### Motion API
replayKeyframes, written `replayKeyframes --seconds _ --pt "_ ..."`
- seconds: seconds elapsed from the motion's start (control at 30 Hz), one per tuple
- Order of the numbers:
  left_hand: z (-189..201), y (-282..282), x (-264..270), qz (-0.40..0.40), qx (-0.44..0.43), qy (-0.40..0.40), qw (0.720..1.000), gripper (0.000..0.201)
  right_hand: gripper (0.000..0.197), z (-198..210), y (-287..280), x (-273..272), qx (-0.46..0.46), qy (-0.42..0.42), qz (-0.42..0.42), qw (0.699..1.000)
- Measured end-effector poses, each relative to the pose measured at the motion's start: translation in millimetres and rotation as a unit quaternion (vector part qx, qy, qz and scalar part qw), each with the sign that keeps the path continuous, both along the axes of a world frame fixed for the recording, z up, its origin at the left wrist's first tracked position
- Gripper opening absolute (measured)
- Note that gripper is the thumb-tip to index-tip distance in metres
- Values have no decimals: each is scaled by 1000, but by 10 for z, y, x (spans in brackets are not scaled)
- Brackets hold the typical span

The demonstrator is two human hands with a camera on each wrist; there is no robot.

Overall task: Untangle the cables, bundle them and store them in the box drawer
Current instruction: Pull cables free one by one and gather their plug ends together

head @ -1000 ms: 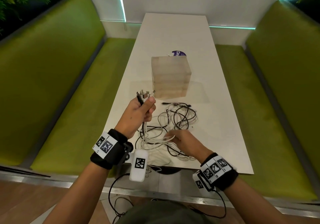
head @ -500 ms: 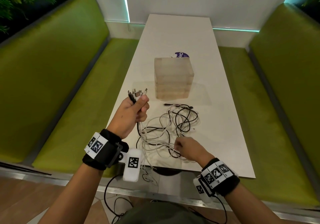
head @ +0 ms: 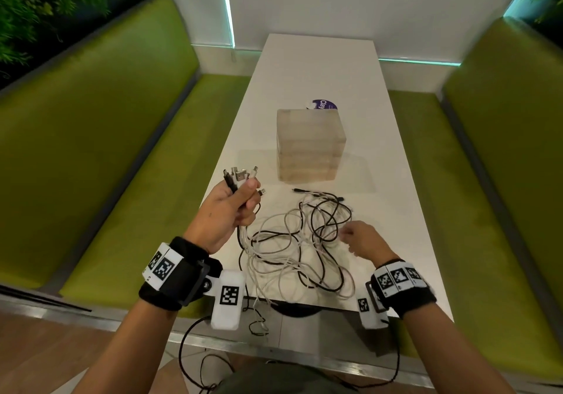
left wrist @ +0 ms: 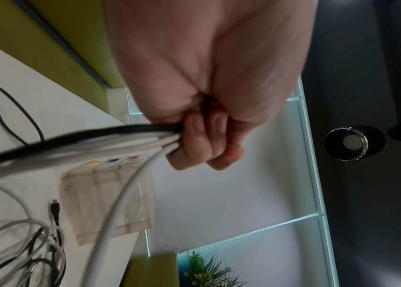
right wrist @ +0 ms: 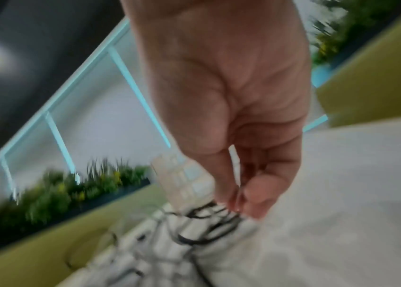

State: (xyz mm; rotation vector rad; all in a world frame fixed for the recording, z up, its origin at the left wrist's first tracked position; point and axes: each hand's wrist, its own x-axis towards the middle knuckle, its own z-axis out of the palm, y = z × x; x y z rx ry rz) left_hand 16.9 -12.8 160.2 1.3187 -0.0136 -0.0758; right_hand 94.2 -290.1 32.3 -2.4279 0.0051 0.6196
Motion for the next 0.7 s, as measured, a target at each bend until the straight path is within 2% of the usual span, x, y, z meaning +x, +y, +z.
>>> replayKeyframes --seconds 0.07,0.17,0.27,0.37,0.53,0.6,0.7 --pt "-7 -22 1 -8 8 -9 1000 18 21 -137 -61 33 -67 -41 4 997" --pt "-14 -69 -3 -17 22 -17 999 19 31 -264 -20 -17 -60 -50 50 996" --pt "-23 -101 -15 -10 30 -8 999 13 22 -369 -35 -42 -40 -83 8 996" --pt "-89 -89 3 -29 42 -19 999 13 23 -425 -58 -40 -4 -91 -44 995" --pt "-141 -105 30 -38 -1 0 999 14 13 -422 -47 30 -20 -91 -35 995" --pt "-153 -113 46 -28 -14 10 999 21 16 -379 -68 58 6 -78 -37 996" --pt "-172 -140 65 -29 -4 22 999 26 23 -175 -79 79 140 -94 -64 984"
